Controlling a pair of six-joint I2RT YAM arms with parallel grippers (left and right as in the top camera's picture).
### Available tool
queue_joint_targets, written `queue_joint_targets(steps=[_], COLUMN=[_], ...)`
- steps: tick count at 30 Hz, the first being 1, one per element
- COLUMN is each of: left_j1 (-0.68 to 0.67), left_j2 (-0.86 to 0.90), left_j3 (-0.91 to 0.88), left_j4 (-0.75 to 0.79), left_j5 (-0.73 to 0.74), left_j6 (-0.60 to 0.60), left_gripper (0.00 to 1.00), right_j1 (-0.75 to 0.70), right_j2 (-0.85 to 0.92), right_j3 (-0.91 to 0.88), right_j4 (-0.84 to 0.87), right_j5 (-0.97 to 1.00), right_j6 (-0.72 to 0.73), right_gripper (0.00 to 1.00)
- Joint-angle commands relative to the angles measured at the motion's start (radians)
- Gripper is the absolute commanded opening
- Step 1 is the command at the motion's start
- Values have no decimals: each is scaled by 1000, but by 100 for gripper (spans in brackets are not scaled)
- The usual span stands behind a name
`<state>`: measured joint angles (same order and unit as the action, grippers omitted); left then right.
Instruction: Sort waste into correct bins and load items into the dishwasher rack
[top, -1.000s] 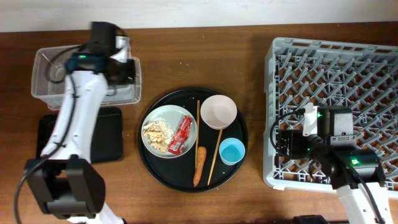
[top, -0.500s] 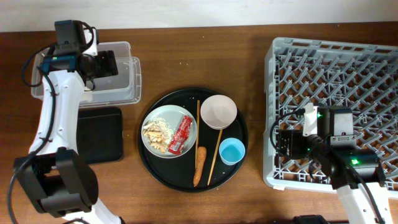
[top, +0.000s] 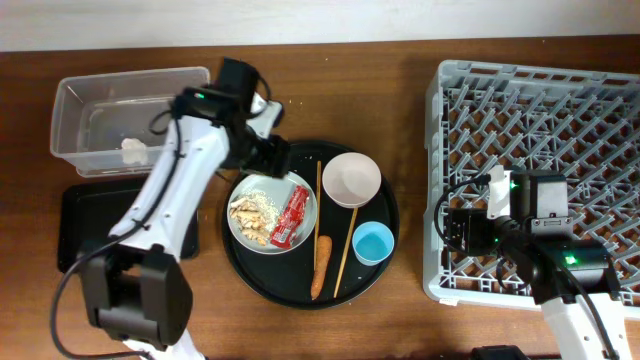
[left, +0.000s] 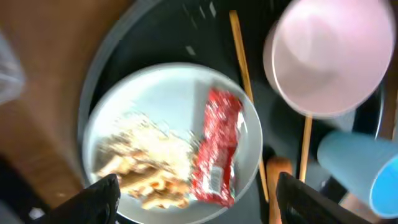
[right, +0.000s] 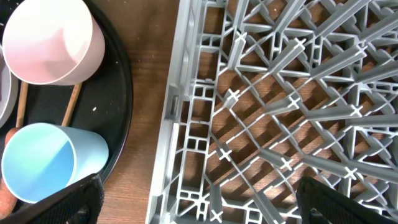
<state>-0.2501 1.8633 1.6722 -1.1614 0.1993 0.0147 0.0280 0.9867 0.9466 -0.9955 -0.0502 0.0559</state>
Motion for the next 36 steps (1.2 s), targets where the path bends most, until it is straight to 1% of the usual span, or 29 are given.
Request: queue_joint_targets(steps=[1,4,9,14,20,22,24,25,26,27,28,29,30,33,35,36], left_j1=[-78,-127,-195,-214,-215,-228,-243,-248,-251,-252,-252,-252,-252,-241,-230,-226], left_j2=[35,36,36,37,69,95,108,108,108,108,108,108,108,105,104,100], left_j3=[-149,-247,-357,-378,-378,-378,-378,-378,-378,-378,-378,-378,-377,-370,-341,-319], left_j4=[47,160,335,367,369,374,383,387,391,391,391,391,391,390,380,369], left_j5=[2,2,-84,-184,-177,-177,-177,-177,-177,-177,-177,-178,-180,-182,-182,-182], left_j6=[24,24,27,27,27,23,23,24,23,23,23,24,24,23,23,23], left_gripper=[80,80,81,81,81,79,72,70,63,53,51,44,39,18,8,4], right_j1=[5,5,5,5,5,5,5,5,5,5,5,5,5,5,5,5], right_j2=[-3,-3,-3,-3,-3,-3,-3,-3,-3,-3,-3,-3,-3,-3,-3,-3], right_j3=[25,25,25,25,25,25,25,25,25,25,25,25,25,25,25,25], right_j4=[0,0,-3,-4,-5,-4,-4,-4,-4,-5,-5,-4,-4,-6,-10,-11], right_j5=[-2,-2,-2,-2,-2,-2,-2,-2,-2,-2,-2,-2,-2,-2,-2,-2], right_j6=[8,8,8,8,8,8,8,8,8,8,8,8,8,8,8,8], right_gripper=[98,98,98,99,98,98,98,98,98,98,98,98,98,98,98,98])
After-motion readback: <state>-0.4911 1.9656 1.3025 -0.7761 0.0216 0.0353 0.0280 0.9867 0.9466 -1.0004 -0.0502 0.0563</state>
